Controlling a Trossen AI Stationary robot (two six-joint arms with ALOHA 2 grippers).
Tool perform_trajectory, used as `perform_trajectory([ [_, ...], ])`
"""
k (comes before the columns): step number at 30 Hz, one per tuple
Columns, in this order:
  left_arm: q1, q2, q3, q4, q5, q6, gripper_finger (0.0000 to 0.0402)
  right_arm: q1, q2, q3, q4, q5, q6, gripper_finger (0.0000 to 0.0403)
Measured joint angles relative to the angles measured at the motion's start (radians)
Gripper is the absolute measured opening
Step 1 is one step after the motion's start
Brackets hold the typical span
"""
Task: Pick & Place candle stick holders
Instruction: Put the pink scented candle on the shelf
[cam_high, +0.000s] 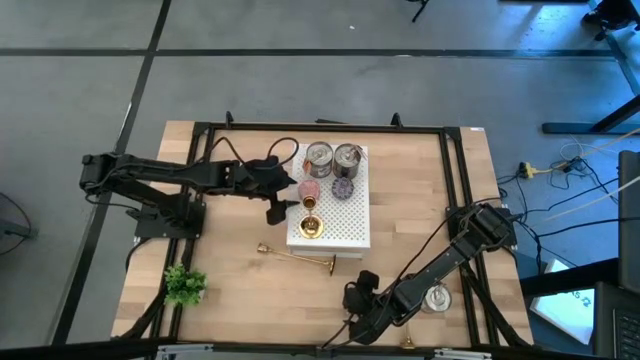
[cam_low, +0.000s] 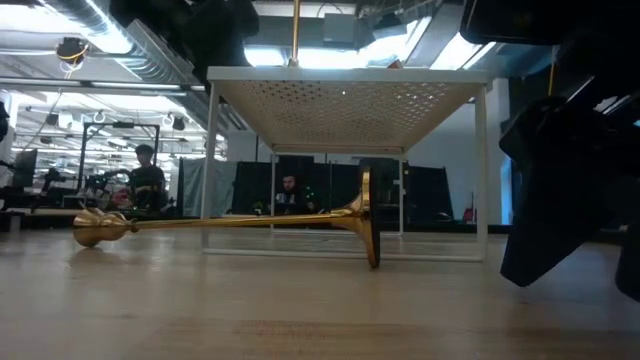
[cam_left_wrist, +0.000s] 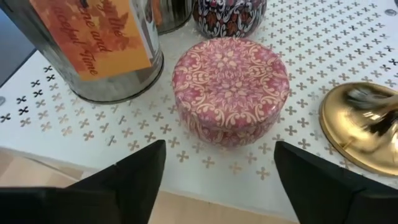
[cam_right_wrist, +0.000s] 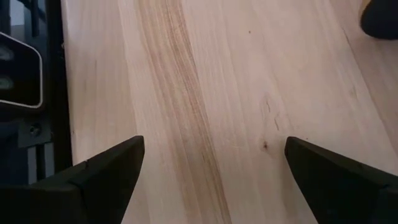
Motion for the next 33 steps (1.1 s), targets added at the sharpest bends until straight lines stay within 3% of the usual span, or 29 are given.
perform_trajectory([
  [14,0.027,0.024,0.0,0.073,0.003,0.025,0.0169,0.0,0.0,0.0,0.001,0.003,0.0,0.0392],
  [33,0.034,0.109,0.002,0.188,0.017,0.043,0.011,0.0,0.0,0.0,-0.001,0.003,0.0,0.0392],
])
